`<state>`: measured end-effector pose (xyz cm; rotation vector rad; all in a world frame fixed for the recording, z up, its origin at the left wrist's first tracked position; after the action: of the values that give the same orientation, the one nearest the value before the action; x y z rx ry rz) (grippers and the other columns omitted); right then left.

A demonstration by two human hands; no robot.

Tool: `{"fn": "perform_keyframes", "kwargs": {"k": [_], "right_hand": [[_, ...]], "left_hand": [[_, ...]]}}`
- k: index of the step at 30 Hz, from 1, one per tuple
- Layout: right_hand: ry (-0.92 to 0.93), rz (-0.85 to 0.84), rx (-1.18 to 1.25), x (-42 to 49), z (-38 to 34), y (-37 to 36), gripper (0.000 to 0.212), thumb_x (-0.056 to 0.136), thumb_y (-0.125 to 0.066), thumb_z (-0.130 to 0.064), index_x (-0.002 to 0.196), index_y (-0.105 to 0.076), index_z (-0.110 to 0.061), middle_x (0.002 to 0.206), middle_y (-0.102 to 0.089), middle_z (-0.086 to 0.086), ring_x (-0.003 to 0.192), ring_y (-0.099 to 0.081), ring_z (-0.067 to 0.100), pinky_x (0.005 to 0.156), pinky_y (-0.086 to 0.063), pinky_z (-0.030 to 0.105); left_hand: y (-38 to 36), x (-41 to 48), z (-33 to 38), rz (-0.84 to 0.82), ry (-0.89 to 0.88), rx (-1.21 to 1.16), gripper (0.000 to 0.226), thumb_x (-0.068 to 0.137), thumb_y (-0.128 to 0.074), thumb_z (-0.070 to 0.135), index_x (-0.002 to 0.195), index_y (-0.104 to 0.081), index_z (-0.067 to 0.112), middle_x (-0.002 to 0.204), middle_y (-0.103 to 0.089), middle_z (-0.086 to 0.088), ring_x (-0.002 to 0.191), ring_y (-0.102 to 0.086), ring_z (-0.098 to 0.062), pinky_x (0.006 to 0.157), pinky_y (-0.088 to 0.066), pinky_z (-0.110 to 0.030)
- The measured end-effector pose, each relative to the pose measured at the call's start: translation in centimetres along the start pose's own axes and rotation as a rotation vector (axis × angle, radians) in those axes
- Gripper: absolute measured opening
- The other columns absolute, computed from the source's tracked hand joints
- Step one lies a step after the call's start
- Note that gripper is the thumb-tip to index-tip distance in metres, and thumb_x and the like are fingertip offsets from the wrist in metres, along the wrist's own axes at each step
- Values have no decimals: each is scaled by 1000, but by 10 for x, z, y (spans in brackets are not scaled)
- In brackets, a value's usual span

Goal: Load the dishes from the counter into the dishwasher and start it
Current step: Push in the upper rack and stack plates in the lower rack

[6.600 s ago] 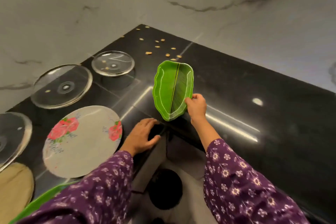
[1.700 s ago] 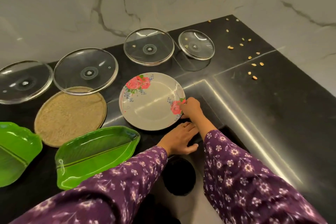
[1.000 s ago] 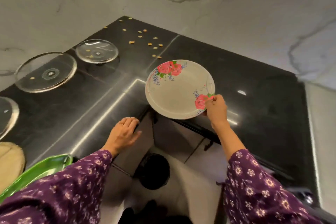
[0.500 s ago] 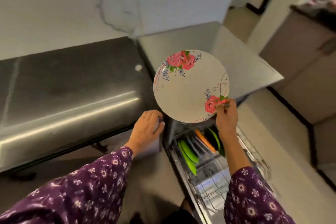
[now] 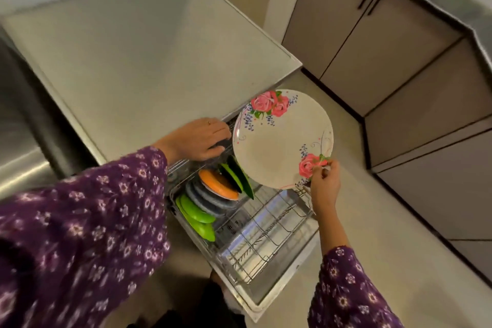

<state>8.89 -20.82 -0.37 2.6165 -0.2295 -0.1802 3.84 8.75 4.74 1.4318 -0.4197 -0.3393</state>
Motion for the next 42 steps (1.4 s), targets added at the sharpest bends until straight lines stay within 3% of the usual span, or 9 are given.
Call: {"fn": "perform_keyframes", "kwargs": {"k": [2, 5, 10, 12, 17, 24, 29, 34, 42], "right_hand": [[28, -3, -36, 19, 16, -7, 7, 93, -42, -5, 97, -46, -9, 74, -54, -7, 67, -54, 17, 62, -52, 44], [36, -31, -98, 43, 44, -26, 10, 92, -40, -4, 95, -45, -11, 75, -58, 6, 65, -54, 23, 55, -47, 39], [43, -160, -321, 80, 85, -82, 3, 96, -40, -7, 95, -42, -9, 85, -59, 3, 68, -57, 24, 48, -41, 24], [46, -236, -423, 94, 96, -112, 3, 98, -39, -9, 94, -40, -10, 84, -61, 9, 66, -56, 26, 47, -39, 25], [204, -394, -669, 116, 106, -184, 6, 95, -43, -9, 94, -37, -9, 82, -58, 14, 64, -53, 27, 51, -38, 31], [310, -561, -817, 125, 126, -258, 15, 91, -46, -4, 104, -41, -7, 97, -59, 19, 76, -59, 35, 63, -51, 42], [300, -583, -811, 123, 147, -281, 14, 90, -48, -6, 102, -41, -9, 99, -60, 18, 73, -58, 31, 57, -48, 36], [234, -607, -829, 126, 168, -292, 18, 91, -50, -10, 106, -41, -11, 101, -59, 16, 74, -59, 27, 65, -55, 42], [201, -647, -794, 116, 193, -298, 19, 93, -46, -3, 112, -44, -5, 106, -59, 20, 81, -62, 30, 62, -46, 33]], "left_hand": [[-9, 20, -17, -41, -9, -26, 36, 90, -48, 36, 114, -56, 10, 114, -61, -8, 104, -56, -24, 93, -46, -39], [-14, 46, -27, -49, -48, -90, 35, 87, -54, 34, 114, -57, 13, 115, -60, -4, 106, -54, -20, 99, -41, -35], [-28, 60, -7, -188, -330, -190, 26, 84, -55, 30, 105, -59, 16, 113, -59, -1, 108, -52, -17, 100, -39, -34], [-33, 58, -6, -217, -372, -212, 27, 84, -55, 30, 106, -60, 15, 114, -59, -1, 108, -52, -17, 98, -39, -34], [-33, 62, -18, -175, -299, -275, 26, 84, -57, 28, 106, -59, 14, 115, -58, -3, 110, -51, -19, 100, -36, -30], [-14, 62, -66, 143, 68, -258, 22, 88, -52, 20, 108, -57, 12, 115, -56, -4, 107, -52, -22, 102, -38, -35], [-20, 62, -72, 140, 101, -287, 24, 87, -55, 18, 110, -56, 11, 117, -56, -4, 109, -53, -21, 114, -28, -38], [-19, 62, -73, 136, 107, -320, 25, 88, -55, 22, 111, -54, 12, 119, -56, -4, 112, -52, -18, 116, -26, -36], [-20, 63, -73, 135, 120, -333, 27, 87, -56, 22, 112, -54, 11, 121, -55, -5, 113, -52, -19, 116, -26, -38]]}}
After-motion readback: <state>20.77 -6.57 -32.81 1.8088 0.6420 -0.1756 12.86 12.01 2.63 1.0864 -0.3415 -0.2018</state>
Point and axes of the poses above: each hand's wrist, its own x-axis towards the middle knuckle, its own y-axis out of the back of the hand, z = x × y, the point moved 10 cm from there along x, towards the middle knuckle
